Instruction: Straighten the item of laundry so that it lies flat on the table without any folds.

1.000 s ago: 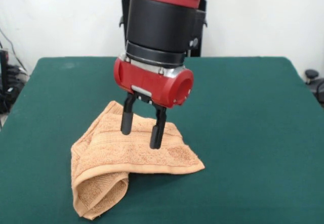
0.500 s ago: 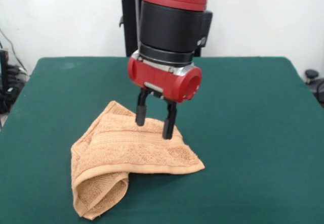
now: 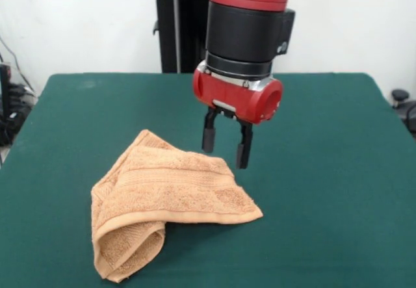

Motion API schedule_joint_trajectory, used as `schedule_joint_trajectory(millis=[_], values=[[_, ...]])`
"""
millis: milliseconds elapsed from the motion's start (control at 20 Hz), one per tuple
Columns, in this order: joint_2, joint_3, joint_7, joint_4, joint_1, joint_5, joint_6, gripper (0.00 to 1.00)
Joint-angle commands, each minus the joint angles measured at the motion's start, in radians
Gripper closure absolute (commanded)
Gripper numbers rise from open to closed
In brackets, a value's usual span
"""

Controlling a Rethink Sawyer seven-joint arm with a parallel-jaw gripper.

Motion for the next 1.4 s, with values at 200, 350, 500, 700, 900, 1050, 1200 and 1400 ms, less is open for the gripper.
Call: schedule_joint_trajectory(millis=[200, 350, 500, 700, 900, 1050, 1200, 1400], values=[[0.195, -0.023, 0.315, 0.090, 0.109, 0.064, -0.192, 0.00], [0.236, -0.056, 0.309, 0.067, 0.128, 0.093, -0.236, 0.00], [0.250, -0.046, 0.284, 0.069, 0.130, 0.117, -0.254, 0.00], [0.297, -0.053, 0.274, 0.063, 0.141, 0.149, -0.295, 0.00], [0.373, -0.149, 0.299, 0.037, 0.202, 0.212, -0.300, 0.00], [0.368, -0.157, 0.273, 0.062, 0.186, 0.222, -0.306, 0.00], [0.359, -0.171, 0.239, 0.061, 0.176, 0.230, -0.267, 0.00], [0.344, -0.173, 0.193, 0.040, 0.156, 0.221, -0.203, 0.00]])
